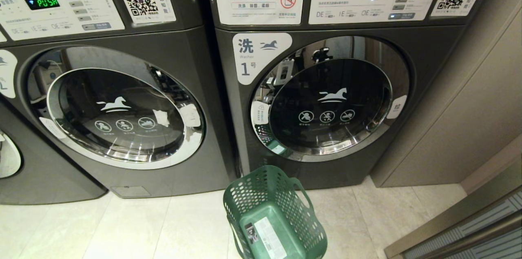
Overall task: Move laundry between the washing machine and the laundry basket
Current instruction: Open the lid of the washing machine
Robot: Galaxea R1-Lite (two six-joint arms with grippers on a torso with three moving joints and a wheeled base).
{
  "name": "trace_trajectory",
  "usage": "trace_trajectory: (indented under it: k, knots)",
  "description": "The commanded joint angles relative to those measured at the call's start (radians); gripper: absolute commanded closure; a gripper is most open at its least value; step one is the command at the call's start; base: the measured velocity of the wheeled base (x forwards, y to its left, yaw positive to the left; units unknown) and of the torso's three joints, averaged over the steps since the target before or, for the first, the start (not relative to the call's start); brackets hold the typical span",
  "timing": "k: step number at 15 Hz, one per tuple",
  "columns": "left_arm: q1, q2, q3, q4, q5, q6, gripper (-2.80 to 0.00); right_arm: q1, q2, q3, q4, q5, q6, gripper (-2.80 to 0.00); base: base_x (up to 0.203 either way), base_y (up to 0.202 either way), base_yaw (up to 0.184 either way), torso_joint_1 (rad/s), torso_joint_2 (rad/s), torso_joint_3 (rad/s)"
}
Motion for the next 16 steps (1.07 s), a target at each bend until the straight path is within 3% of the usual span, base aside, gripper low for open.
trace_trajectory:
  k: [1,3,5,9,12,13,15,16]
  knots:
    - [-0.001,0.026,-0.095,-0.017,-0.001,0.011,0.0,0.0,0.001,0.0,-0.001,0.001,-0.001,0.0,0.0,0.0,0.0,0.0,0.0,0.0]
    - [-0.013,0.176,-0.294,-0.007,-0.019,-0.001,0.0,0.0,0.001,0.0,-0.003,-0.002,0.047,0.0,0.0,0.0,0.0,0.0,0.0,0.0]
    - [-0.045,0.431,-0.444,0.011,-0.028,-0.052,0.0,0.0,0.001,-0.001,-0.004,-0.007,0.087,0.0,0.0,0.0,0.0,0.0,0.0,0.0]
    - [-0.078,0.914,-0.546,-0.029,-0.038,-0.127,0.0,0.0,0.001,0.0,-0.005,-0.008,0.099,0.0,0.0,0.0,0.0,0.0,0.0,0.0]
    - [-0.063,1.261,-0.58,-0.198,-0.056,-0.171,0.0,0.0,0.001,0.0,-0.005,-0.008,0.099,0.0,0.0,0.0,0.0,0.0,0.0,0.0]
    - [-0.044,1.39,-0.596,-0.287,-0.088,-0.176,0.0,0.0,0.001,0.0,-0.005,-0.008,0.099,0.0,0.0,0.0,0.0,0.0,0.0,0.0]
    - [0.013,1.623,-0.63,-0.473,-0.197,-0.162,0.0,0.002,0.001,-0.002,-0.005,-0.008,0.099,0.0,0.0,0.0,0.0,0.0,0.0,0.0]
    - [0.055,1.713,-0.646,-0.567,-0.298,-0.134,0.0,0.0,0.001,-0.001,-0.005,-0.008,0.099,0.0,0.0,0.0,0.0,0.0,0.0,0.0]
